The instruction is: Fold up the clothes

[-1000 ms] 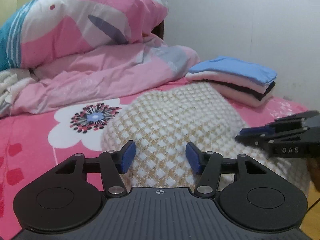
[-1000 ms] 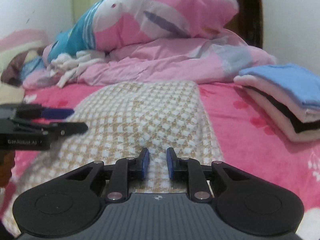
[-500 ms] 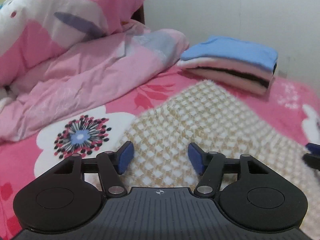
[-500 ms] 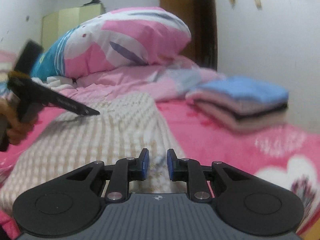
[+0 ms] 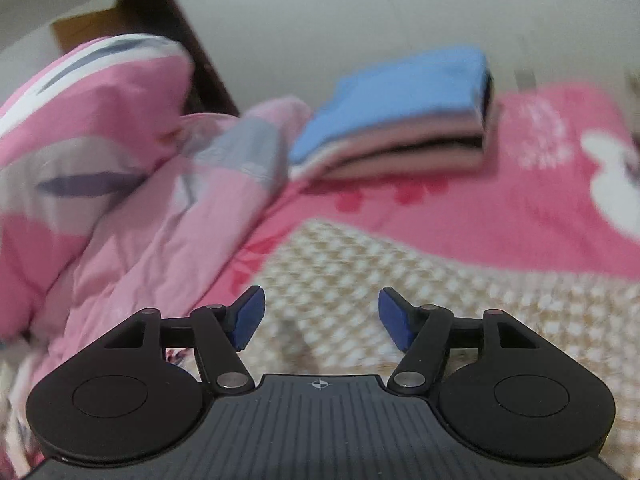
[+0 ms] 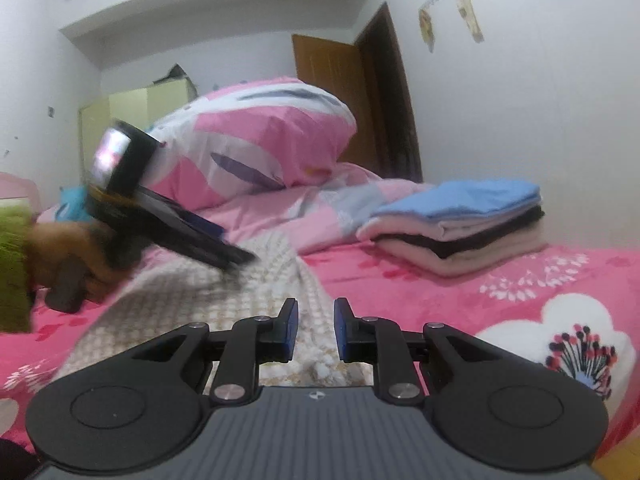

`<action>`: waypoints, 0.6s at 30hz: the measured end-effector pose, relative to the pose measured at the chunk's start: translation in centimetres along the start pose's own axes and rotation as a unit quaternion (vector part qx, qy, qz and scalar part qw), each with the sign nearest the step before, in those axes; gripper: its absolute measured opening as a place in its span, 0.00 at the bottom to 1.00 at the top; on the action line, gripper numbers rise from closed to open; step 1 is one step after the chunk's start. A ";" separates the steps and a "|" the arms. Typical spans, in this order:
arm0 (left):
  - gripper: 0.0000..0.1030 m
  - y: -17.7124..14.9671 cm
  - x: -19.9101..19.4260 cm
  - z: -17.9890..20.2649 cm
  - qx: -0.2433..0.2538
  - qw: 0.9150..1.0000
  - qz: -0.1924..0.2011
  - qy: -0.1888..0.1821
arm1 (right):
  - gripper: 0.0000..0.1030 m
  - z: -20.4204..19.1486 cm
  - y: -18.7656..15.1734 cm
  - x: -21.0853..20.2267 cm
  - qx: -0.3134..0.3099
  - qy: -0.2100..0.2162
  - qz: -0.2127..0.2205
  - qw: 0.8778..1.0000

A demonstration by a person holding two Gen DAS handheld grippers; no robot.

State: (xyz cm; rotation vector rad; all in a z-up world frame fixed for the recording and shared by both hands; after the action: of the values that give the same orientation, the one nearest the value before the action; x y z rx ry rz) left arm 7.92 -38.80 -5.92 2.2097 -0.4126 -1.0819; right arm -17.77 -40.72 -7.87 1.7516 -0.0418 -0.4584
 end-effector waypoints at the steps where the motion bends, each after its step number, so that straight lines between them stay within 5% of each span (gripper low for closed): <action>1: 0.61 -0.1 0.3 0.6 0.008 1.000 0.000 0.007 | 0.19 0.3 0.0 0.0 0.006 0.002 -0.004 1.000; 6: 0.60 -0.4 0.3 0.7 0.003 1.000 0.002 0.009 | 0.20 4.1 -1.1 0.8 0.106 0.028 -0.050 0.993; 11: 0.60 -0.3 0.7 0.7 -0.008 1.000 0.003 0.007 | 0.23 7.3 -2.3 1.4 0.221 0.104 -0.075 0.967; 18: 0.60 -0.3 1.0 0.5 -0.020 1.000 0.000 -0.002 | 0.33 8.9 -4.3 0.3 0.289 0.176 -0.085 0.937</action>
State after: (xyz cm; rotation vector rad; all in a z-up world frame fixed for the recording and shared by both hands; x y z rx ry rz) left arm 8.19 -39.30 -6.92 2.1735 -0.3907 -1.0842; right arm -21.37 -48.05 -13.46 2.4101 0.2554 -0.2591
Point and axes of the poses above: each gripper's, at about its wrist camera, not at the fingertips, and x roughly the way its jaws point, z to its right, y to its top, the point moved 1 cm from there along x, roughly the way its jaws point, and after that the axes turned 5 degrees about -z, right-handed, at the moved point
